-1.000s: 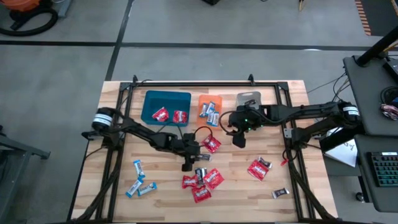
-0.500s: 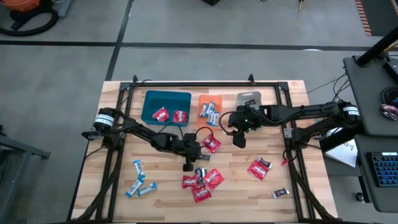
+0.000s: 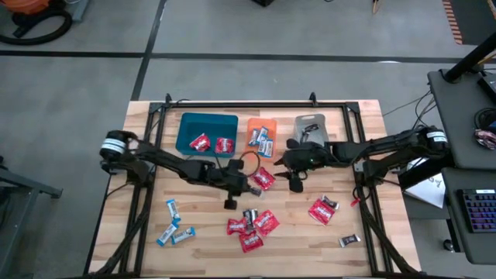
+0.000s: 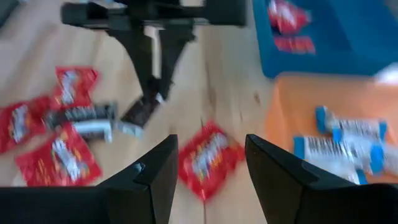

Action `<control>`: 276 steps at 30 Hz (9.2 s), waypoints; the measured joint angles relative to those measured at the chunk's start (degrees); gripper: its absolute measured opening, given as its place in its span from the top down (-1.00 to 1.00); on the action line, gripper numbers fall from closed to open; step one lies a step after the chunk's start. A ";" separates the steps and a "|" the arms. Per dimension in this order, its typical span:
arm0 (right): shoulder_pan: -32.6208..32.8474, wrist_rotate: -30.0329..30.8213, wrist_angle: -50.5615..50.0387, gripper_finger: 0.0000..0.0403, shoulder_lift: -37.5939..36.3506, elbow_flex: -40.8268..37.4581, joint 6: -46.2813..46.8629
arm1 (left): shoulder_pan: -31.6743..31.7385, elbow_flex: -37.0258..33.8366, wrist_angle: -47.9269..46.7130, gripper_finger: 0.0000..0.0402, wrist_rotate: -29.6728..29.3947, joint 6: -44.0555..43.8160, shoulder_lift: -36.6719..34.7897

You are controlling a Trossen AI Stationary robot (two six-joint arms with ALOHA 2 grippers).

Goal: Sort candy
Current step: Put the brown chocolate bar into the gray bin, then put the red candy into the blue bin

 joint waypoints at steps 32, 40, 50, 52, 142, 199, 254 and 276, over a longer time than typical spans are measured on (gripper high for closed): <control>5.31 0.17 47.53 0.12 0.09 -11.50 -19.89 | 0.22 -0.02 19.06 0.77 -6.86 -2.36 -12.07; 5.29 0.20 50.05 0.12 0.11 -11.50 -20.80 | 0.42 0.01 21.21 0.77 -6.89 -2.23 -12.07; 4.92 -1.14 51.48 0.12 0.11 -10.72 -23.17 | 0.66 0.11 28.38 0.77 -6.88 -2.19 -7.50; 4.94 -1.45 51.53 0.12 0.11 -10.29 -23.21 | 0.70 0.14 30.31 0.77 -6.90 -2.19 -6.34; -6.89 14.51 -10.76 0.05 -1.98 1.61 30.78 | 0.94 0.18 -23.30 0.26 -17.02 -15.27 -15.29; 6.99 20.77 -22.21 0.96 35.95 21.16 30.15 | 0.42 -4.99 -2.90 0.26 -6.35 -2.52 -15.39; 13.71 34.56 -6.41 0.96 33.00 19.42 0.87 | 2.62 -8.41 20.87 0.49 -5.17 -12.32 4.06; 11.65 34.08 -11.24 0.17 22.91 19.42 6.62 | 3.76 7.31 -25.72 0.97 -17.56 -2.83 -7.06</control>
